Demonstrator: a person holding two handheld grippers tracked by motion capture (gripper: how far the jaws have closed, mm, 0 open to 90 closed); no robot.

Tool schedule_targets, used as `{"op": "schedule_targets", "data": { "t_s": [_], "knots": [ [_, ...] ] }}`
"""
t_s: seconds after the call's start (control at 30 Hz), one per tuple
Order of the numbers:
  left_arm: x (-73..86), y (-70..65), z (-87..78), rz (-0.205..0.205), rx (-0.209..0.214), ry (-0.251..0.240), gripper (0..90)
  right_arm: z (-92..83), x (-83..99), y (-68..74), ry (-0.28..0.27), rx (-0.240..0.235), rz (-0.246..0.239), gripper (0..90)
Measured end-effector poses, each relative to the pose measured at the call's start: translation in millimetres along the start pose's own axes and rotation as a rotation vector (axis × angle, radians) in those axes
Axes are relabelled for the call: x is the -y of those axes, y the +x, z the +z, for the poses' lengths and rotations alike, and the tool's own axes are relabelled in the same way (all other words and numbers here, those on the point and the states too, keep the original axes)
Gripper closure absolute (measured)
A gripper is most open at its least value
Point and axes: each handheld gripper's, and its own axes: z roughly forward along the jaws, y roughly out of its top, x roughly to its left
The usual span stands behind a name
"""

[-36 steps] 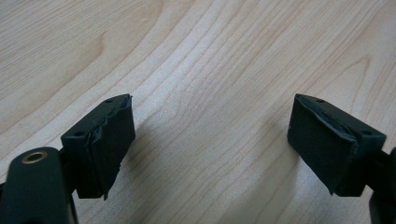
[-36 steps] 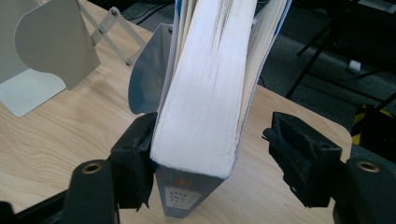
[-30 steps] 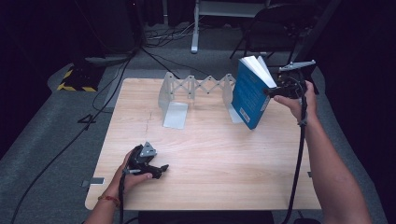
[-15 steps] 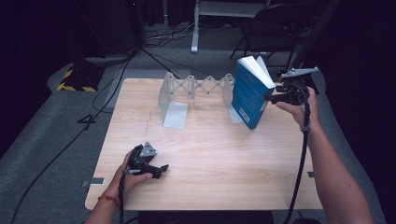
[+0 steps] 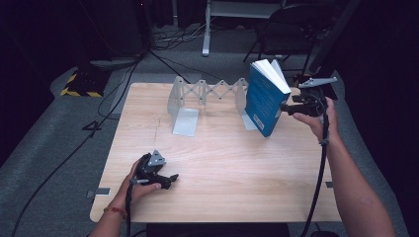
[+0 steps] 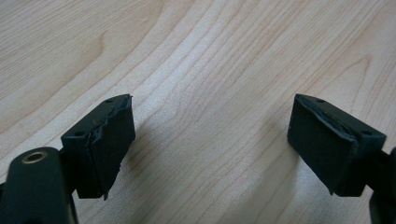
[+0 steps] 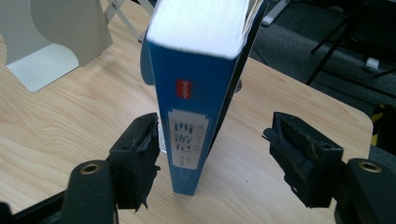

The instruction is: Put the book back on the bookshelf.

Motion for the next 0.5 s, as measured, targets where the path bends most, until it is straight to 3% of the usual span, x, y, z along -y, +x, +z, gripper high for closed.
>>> {"op": "schedule_targets", "data": {
  "t_s": [0.37, 0.5],
  "knots": [
    [0.0, 0.1, 0.0, 0.001, 0.000, 0.001, 15.5, 2.0, 17.8, -0.5, 0.017, -0.017, 0.000, 32.5],
    [0.0, 0.0, 0.0, 0.001, -0.001, 0.000, 15.5, 0.7, 25.6, 1.7, 0.013, -0.003, -0.020, 32.8]
  ]
}}
